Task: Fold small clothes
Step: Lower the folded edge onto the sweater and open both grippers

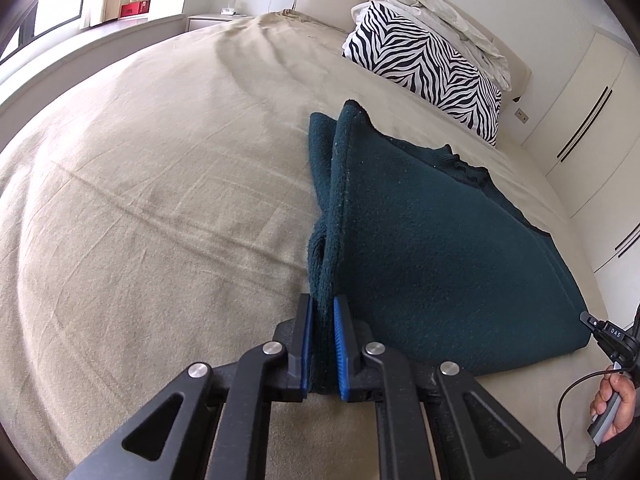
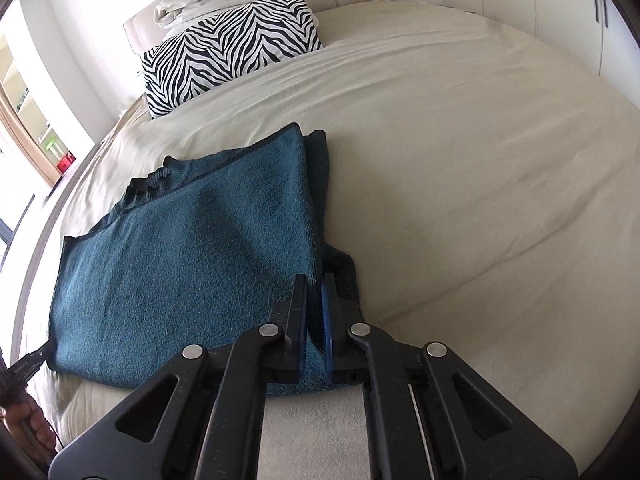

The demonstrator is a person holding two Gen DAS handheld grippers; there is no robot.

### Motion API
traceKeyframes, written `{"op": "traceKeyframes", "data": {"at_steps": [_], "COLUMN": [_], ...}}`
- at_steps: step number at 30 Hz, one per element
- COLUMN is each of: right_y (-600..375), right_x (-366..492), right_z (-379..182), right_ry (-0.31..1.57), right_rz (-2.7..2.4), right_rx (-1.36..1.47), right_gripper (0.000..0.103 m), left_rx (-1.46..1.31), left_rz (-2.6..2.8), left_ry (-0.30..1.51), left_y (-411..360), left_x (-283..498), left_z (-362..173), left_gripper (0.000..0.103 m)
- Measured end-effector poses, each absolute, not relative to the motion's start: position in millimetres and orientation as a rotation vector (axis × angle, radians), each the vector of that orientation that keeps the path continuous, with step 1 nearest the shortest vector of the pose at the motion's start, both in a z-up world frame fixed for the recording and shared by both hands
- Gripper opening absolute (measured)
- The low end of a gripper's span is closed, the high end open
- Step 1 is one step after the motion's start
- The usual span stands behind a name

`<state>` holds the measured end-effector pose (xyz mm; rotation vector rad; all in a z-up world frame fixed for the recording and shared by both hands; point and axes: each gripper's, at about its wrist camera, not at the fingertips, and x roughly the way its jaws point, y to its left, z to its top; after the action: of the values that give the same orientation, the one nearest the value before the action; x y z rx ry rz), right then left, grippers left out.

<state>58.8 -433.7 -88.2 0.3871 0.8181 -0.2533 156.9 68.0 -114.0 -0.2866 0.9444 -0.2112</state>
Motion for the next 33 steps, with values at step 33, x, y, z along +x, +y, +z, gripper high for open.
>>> {"op": "traceKeyframes", "data": {"at_steps": [33], "right_y": [-443.2], "right_x": [46.9], "right_z": [-92.5], "right_ry": [0.836], "right_rz": [-0.285], "right_rx": [0.424], "right_gripper": [0.033], "left_rx": [-0.242], "left_rz": [-0.121], "left_ry": [0.84], "left_y": [77.0], "left_x": [128.2], "left_z": [-76.5], "left_gripper": [0.033]}}
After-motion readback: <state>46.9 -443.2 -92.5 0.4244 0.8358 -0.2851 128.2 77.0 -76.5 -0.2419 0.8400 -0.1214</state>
